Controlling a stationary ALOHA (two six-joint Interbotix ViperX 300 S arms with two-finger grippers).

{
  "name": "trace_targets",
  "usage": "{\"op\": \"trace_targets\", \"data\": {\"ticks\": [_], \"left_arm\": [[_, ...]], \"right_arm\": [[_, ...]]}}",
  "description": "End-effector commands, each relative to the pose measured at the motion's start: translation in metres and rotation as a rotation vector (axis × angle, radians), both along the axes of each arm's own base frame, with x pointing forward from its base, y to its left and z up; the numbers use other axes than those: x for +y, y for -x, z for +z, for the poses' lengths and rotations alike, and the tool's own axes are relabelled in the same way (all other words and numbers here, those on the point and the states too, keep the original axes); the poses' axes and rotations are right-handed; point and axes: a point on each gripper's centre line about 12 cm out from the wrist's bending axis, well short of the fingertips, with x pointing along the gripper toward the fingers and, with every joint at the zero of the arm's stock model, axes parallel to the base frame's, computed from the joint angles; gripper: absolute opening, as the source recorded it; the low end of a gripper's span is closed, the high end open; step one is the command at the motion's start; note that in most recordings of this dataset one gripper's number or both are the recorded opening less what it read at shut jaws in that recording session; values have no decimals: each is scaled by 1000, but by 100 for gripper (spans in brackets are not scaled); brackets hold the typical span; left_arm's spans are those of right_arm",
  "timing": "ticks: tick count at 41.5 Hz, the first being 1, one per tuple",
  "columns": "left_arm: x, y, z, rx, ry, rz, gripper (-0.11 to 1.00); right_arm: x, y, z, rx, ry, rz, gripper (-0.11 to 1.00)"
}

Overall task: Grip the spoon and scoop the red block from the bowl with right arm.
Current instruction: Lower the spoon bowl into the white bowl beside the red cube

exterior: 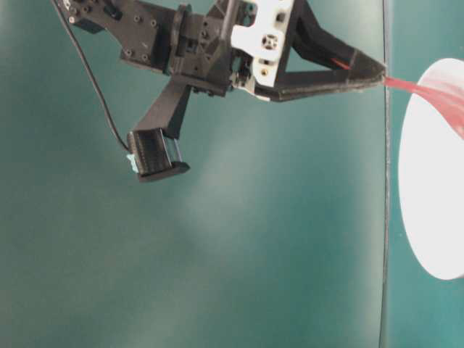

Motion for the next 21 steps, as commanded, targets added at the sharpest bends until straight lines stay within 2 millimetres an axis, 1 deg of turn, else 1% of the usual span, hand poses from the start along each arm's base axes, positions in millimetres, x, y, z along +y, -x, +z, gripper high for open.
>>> {"op": "trace_targets", "data": {"ticks": [1,21], "left_arm": [[0,-2,7,-23,-4,1,0],[0,-2,7,-23,-4,1,0]], "right_arm": [[1,-7,13,-44,7,9,24],[1,-12,8,-49,7,6,24]]}}
